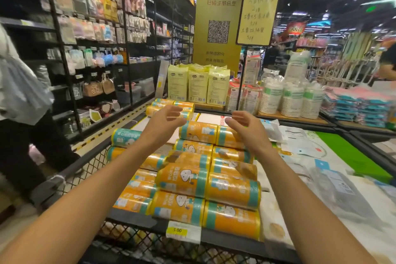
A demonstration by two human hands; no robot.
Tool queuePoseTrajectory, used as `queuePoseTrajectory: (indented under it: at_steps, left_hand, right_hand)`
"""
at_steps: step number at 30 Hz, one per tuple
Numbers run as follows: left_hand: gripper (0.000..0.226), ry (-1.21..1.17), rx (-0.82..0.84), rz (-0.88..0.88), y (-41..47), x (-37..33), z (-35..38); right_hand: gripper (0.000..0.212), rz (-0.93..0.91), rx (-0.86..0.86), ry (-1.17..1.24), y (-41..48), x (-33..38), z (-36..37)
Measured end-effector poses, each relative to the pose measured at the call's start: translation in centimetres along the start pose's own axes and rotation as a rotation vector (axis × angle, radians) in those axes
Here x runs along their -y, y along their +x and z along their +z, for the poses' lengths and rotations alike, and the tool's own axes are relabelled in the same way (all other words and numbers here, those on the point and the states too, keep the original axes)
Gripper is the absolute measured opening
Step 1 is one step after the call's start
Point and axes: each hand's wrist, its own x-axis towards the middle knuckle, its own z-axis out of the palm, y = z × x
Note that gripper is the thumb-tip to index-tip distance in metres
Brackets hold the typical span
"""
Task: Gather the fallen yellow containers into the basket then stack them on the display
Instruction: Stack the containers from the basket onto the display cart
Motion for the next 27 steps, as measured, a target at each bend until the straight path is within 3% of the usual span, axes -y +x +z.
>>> queuePoseTrajectory:
  at_steps: [5,13,19,24,27]
  left_hand:
    - [0.032,-0.022,-0.108,0.021,-6.8,-0.1,-4.4]
    - [0.024,-0.014,-0.383,-0.079,-19.7,5.7,-15.1]
    - [0.015,0.028,-0.618,-0.286,-31.1,13.5,-20.8]
    - [0.036,0.008,-0.747,-0.5,-40.6,21.7,-22.4]
    - [0.032,-0.009,-0.802,-0.633,-45.5,26.5,-22.3]
  right_hand:
    - [0.047,-0.055,0.095,0.128,-4.3,4.4,5.6]
    - [0.045,-0.146,0.413,0.225,-12.5,11.2,19.0]
    - [0.043,-0.279,0.673,0.145,-21.0,13.2,32.2]
    - [0.048,-0.162,0.914,0.139,-28.2,9.9,42.5]
    - [0.05,-0.079,1.014,0.105,-32.2,7.0,47.5]
